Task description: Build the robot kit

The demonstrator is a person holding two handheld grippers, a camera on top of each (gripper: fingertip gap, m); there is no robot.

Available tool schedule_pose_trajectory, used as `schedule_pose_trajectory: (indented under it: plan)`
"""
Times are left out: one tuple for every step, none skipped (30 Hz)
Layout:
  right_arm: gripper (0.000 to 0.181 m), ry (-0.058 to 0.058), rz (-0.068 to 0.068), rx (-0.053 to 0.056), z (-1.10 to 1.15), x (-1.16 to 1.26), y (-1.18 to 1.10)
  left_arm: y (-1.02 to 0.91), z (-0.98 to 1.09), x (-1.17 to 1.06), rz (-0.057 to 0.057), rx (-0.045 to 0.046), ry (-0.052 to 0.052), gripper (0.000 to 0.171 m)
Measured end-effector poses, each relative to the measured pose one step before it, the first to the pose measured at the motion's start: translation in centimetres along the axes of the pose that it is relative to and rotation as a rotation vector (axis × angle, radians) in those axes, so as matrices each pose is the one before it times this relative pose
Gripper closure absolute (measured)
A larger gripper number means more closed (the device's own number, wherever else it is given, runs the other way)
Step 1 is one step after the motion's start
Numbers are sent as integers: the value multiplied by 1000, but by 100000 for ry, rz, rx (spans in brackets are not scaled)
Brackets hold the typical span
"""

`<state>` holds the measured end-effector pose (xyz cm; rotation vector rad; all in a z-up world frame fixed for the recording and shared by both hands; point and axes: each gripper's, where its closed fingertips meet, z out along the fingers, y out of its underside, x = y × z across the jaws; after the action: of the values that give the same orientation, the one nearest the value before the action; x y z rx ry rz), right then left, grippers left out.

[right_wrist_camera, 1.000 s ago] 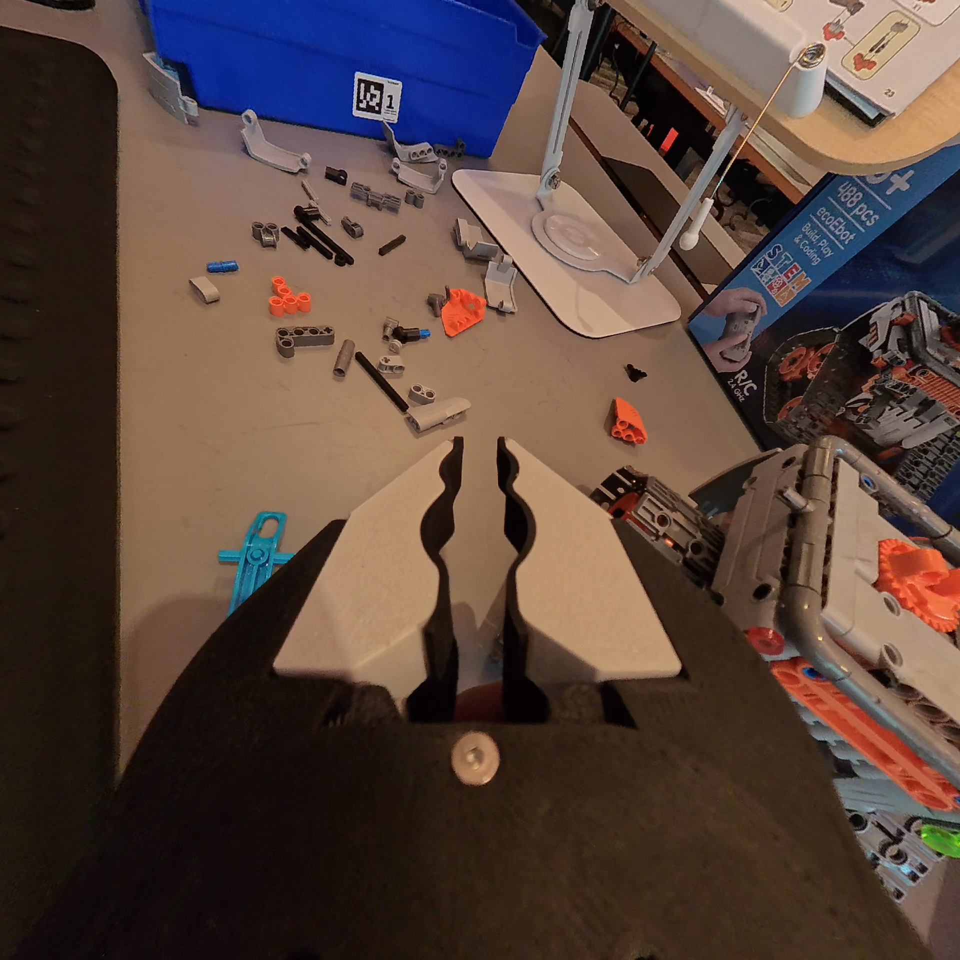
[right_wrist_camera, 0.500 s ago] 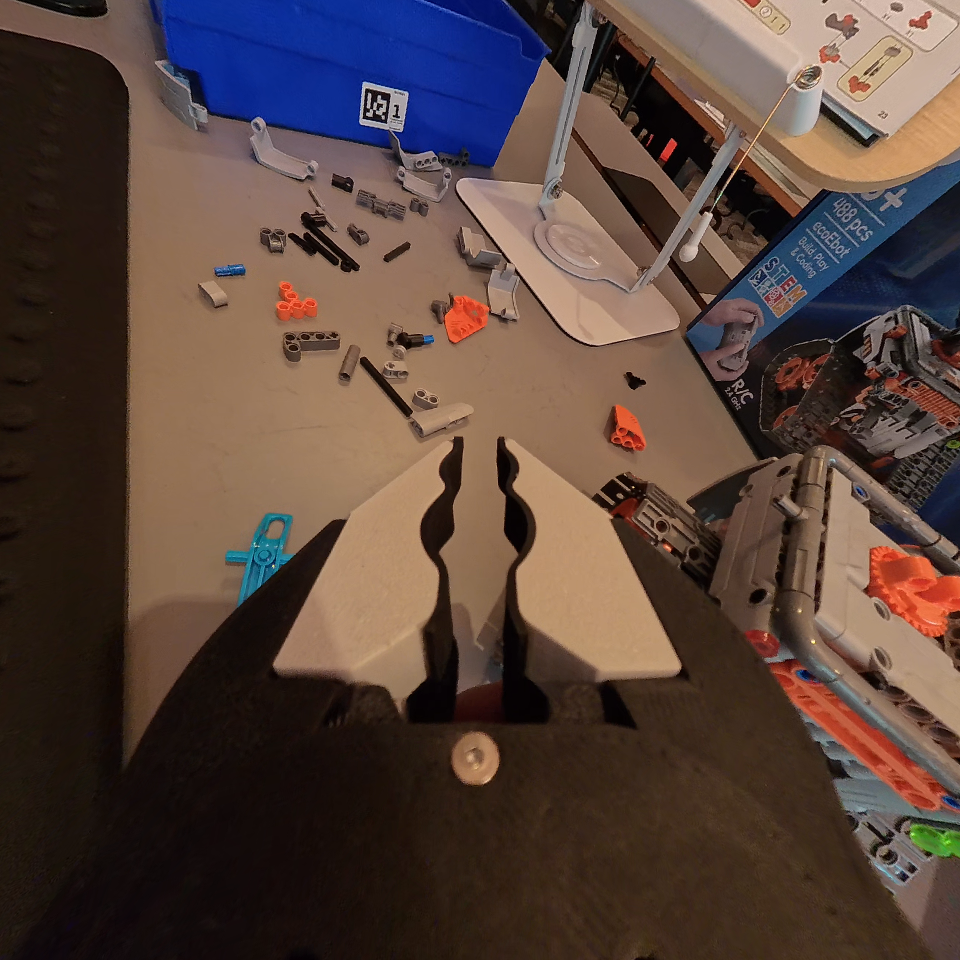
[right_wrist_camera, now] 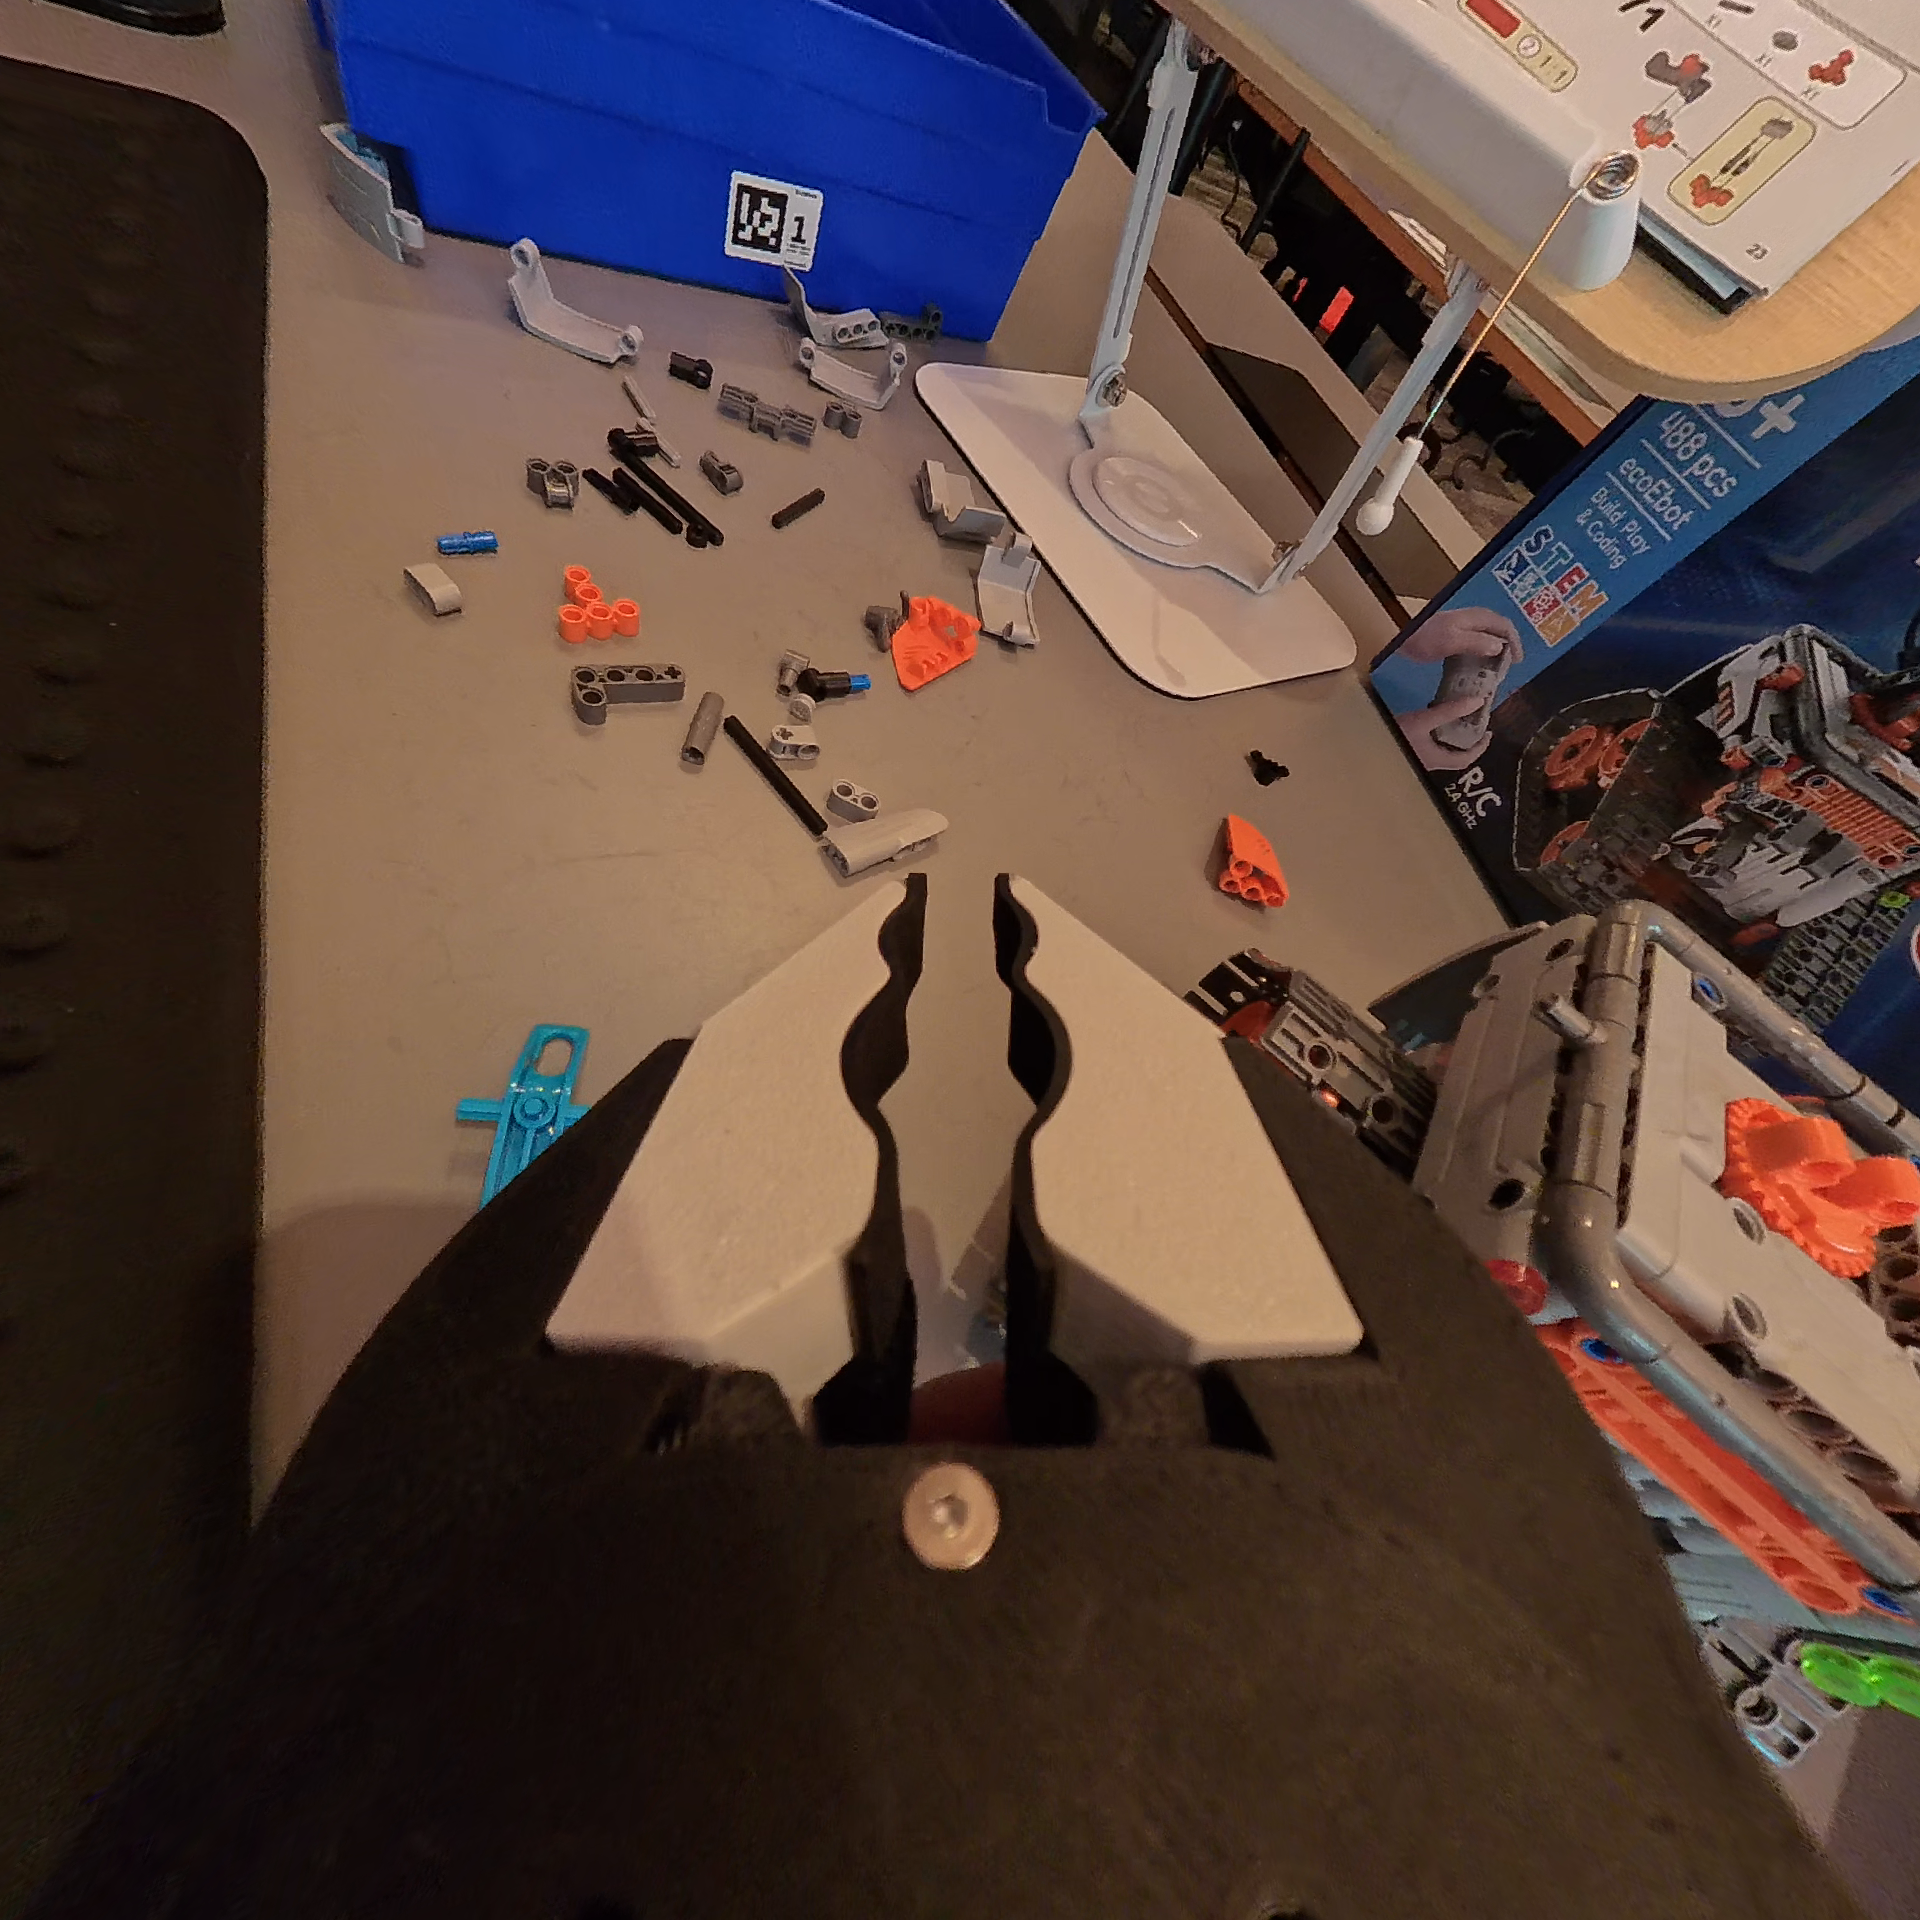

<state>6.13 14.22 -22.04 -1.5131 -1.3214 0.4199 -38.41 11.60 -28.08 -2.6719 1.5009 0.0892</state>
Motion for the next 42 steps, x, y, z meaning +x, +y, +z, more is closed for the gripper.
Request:
schedule_pose_trajectory:
  plan:
    - [170,123,-195,353,-60,-8,-96,-174,-512,-408,-557,1828,-1560,171]
    - [170,78,-54,456,-68,-5,-108,-120,-438,-144,-197,1442,-402,171]
    - [170,50,-58,370,-69,0,-95,-79,-371,-6,888,1184,172,171]
    - [170,-43,-140,271,-40,-28,-71,-108,-282,-225,729,1135,-1375,171]
    - [170,-131,-119,156,-7,-41,-50,-22,-118,-97,-565,382,-406,171]
    - [170,-171,-105,9,7,-41,-14,179,-12,232,473,-810,858,171]
    - [170,-151,-124,-137,26,-41,14,178,30,353,1644,-851,1144,169]
    - [170,-98,-93,-187,19,-24,28,-7,97,262,1343,54,701,164]
    - [170,-45,-71,-120,11,-24,22,-9,114,340,-229,-57,1387,160]
    - [170,5,-56,-38,1,-7,-1,70,264,162,-393,-883,1028,152]
    - [170,52,-36,44,-5,5,-16,-29,311,-304,860,-824,-1711,147]
    - [170,75,26,44,3,9,-6,-141,296,-266,1173,-277,-1648,145]
    - [170,54,96,-55,1,18,24,-164,337,288,1367,-100,1629,144]
    - [170,35,82,-153,11,18,43,-274,325,283,1215,399,1474,144]
    - [170,53,28,-130,11,4,32,-144,349,-54,345,-457,-368,146]
    - [170,20,36,-19,3,9,4,28,282,-105,453,-1320,-815,150]
    - [170,2,66,-6,5,13,17,68,319,15,500,-1250,-263,157]
    - [170,-17,61,-34,7,11,8,-93,55,129,-502,-26,1090,163]
    - [170,-78,80,-11,20,-6,8,-109,68,-175,-695,-514,-797,164]
    - [170,-152,96,-35,27,-12,21,-23,25,17,201,-914,-62,164]
    - [170,-189,82,-149,48,-9,39,120,-98,170,90,-1405,585,165]
    - [170,-159,51,-172,33,-20,52,80,-373,15,-122,-789,-436,164]
    - [170,-107,53,-90,19,-11,27,-32,-766,-91,-979,355,-914,164]
    - [170,-11,35,24,-6,12,-5,-17,-1073,-250,-531,729,-1842,165]
    - [170,119,-65,187,-28,12,-46,-132,-1585,-420,170,1571,-3642,165]
    - [170,194,-71,294,-45,28,-83,-636,-1821,-270,-243,3470,-2851,165]
    - [170,170,12,317,-60,25,-76,-1162,-1981,-211,385,5169,-2817,165]
    - [170,114,28,288,-41,27,-66,-1580,-1992,-449,795,5617,-4822,165]
    - [171,22,52,222,-33,6,-53,-1971,-1790,-218,1182,5804,-3914,166]
    - [171,-73,76,95,-13,-5,-12,-2323,-1336,600,3661,6079,-402,166]
    - [171,-98,-40,-17,-2,-19,-13,-2555,-651,1182,5603,5731,1815,166]
    - [170,-95,-187,-14,9,-36,-18,-2484,202,1310,5186,3858,2180,166]
    - [171,-76,-239,46,1,-44,-38,-2182,914,1462,5066,2138,3545,166]
    - [170,9,-252,113,-27,-35,-57,-1885,1401,1482,5569,842,3997,165]
    - [170,70,-201,186,-46,-17,-75,-1504,1700,1269,5218,-237,3695,165]
    - [170,43,-103,258,-49,-15,-65,-1424,1762,1018,3392,523,3045,165]
    - [170,42,-41,258,-44,-11,-63,-908,1778,892,2075,-593,3756,165]
    - [171,26,-9,275,-46,-3,-59,-621,1561,588,3513,-1083,1790,165]
    - [171,-137,57,269,-15,-39,-41,-516,1359,305,2597,-578,1070,165]
    - [171,-334,33,90,5,-70,-21,-267,1083,362,1634,-1451,1726,165]
    - [170,-405,-152,-70,38,-90,7,-378,809,349,1117,43,2228,165]
    - [170,-364,-237,-111,43,-81,8,-473,744,103,-33,575,1110,165]
